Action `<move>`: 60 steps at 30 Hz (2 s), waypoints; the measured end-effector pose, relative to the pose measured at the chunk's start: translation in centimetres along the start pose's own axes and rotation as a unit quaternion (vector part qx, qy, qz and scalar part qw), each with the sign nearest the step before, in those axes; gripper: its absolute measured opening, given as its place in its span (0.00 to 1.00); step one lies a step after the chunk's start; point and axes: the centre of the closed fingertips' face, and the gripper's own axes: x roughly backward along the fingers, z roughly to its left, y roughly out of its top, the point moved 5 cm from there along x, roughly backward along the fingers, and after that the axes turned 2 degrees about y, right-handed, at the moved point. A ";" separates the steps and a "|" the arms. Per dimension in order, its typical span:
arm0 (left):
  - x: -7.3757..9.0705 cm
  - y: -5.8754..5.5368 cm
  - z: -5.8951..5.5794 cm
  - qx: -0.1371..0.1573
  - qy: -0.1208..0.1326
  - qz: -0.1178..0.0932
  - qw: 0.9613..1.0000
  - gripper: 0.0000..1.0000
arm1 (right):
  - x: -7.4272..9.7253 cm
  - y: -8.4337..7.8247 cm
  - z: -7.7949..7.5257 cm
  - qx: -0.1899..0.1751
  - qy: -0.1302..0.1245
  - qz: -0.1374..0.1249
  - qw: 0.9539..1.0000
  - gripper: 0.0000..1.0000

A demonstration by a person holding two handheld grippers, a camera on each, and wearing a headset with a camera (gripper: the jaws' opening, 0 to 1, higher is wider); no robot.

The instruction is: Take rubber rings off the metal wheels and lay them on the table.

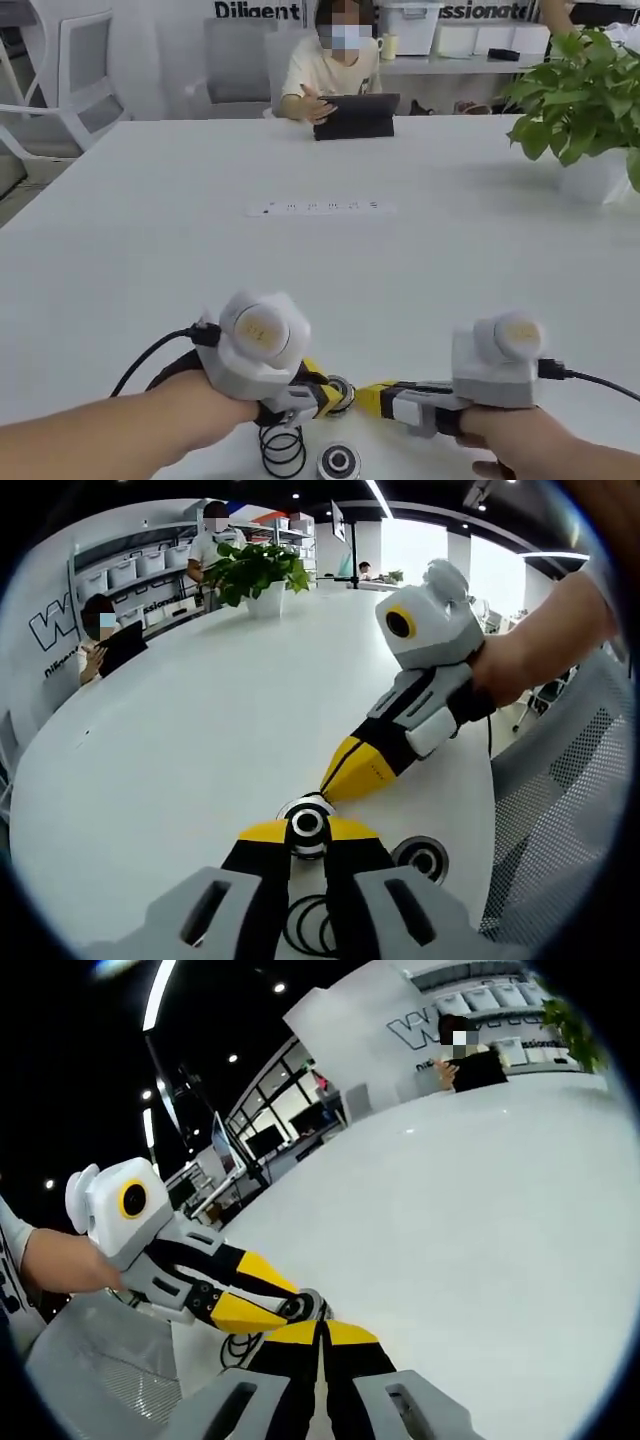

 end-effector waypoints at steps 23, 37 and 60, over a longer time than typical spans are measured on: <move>0.0 0.1 -0.2 -0.004 0.007 0.005 1.000 0.06 | 0.0 0.3 1.0 0.002 0.007 -0.010 1.000 0.00; -0.1 0.1 -0.1 -0.006 0.007 0.005 1.000 0.06 | -0.4 0.6 2.0 -0.003 0.028 -0.018 0.999 0.00; -0.1 0.1 -0.1 0.000 0.007 0.004 1.000 0.07 | 0.4 0.8 2.1 -0.010 0.042 -0.029 0.999 0.00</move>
